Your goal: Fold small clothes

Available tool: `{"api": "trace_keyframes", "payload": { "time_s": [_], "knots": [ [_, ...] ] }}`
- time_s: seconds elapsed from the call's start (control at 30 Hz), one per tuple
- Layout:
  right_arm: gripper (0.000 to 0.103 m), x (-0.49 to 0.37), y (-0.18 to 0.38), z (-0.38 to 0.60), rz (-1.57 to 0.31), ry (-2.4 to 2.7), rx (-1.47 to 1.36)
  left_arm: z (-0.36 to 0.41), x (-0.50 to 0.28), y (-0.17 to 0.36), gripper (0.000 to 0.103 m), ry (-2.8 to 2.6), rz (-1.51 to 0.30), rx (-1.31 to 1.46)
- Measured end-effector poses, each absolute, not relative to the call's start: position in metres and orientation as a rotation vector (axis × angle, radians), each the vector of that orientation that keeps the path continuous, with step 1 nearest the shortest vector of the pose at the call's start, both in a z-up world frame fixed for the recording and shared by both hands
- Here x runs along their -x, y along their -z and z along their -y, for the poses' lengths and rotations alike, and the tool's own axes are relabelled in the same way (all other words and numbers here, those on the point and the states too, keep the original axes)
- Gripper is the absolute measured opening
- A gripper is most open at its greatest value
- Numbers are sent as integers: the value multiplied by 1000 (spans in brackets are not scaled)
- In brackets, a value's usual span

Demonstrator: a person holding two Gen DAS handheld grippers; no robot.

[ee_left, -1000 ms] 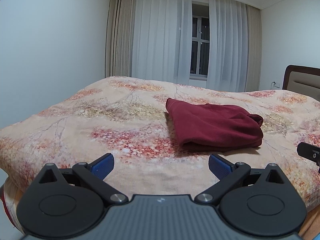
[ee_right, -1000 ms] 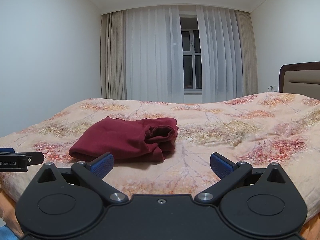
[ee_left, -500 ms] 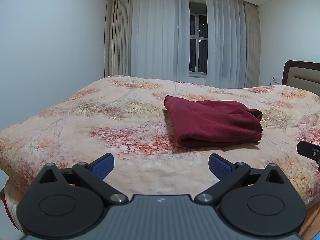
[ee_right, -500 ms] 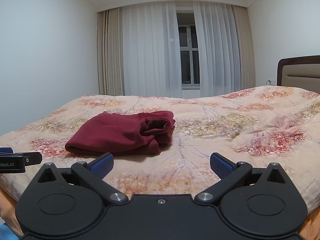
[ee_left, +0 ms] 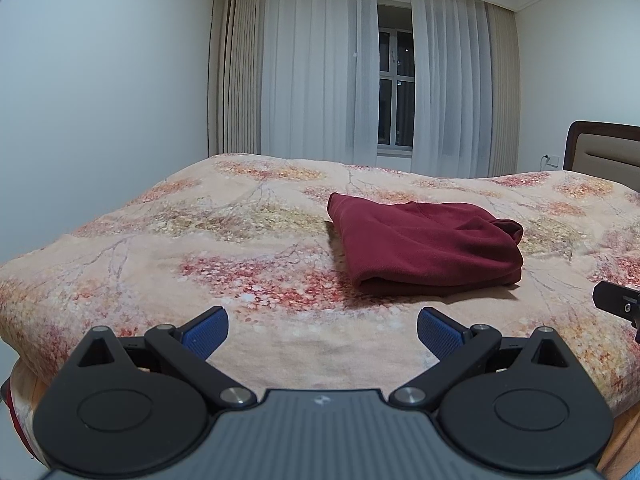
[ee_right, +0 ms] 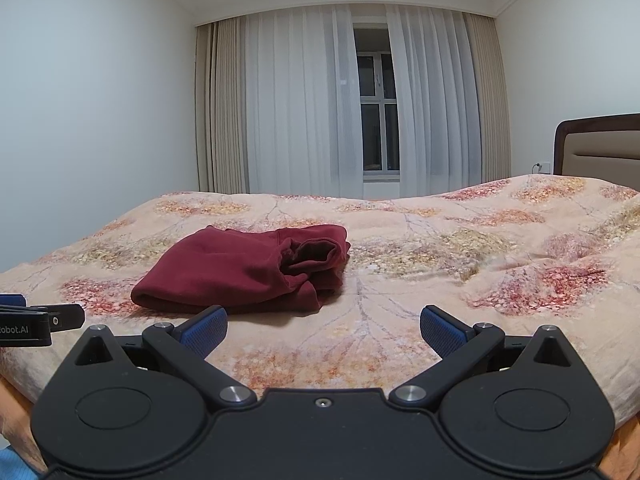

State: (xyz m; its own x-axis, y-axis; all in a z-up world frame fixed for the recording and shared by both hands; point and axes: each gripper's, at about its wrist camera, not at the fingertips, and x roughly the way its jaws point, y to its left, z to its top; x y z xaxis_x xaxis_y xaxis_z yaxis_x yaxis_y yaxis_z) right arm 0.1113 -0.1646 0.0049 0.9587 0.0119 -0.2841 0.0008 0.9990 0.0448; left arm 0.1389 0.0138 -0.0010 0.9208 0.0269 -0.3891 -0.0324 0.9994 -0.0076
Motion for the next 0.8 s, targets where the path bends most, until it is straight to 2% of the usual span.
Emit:
{"api": "trace_keyframes", "payload": {
  "time_s": [0.8],
  "knots": [
    [102, -110, -6, 164, -284, -5, -43, -14, -139, 1, 103, -31, -399, 15]
  ]
}}
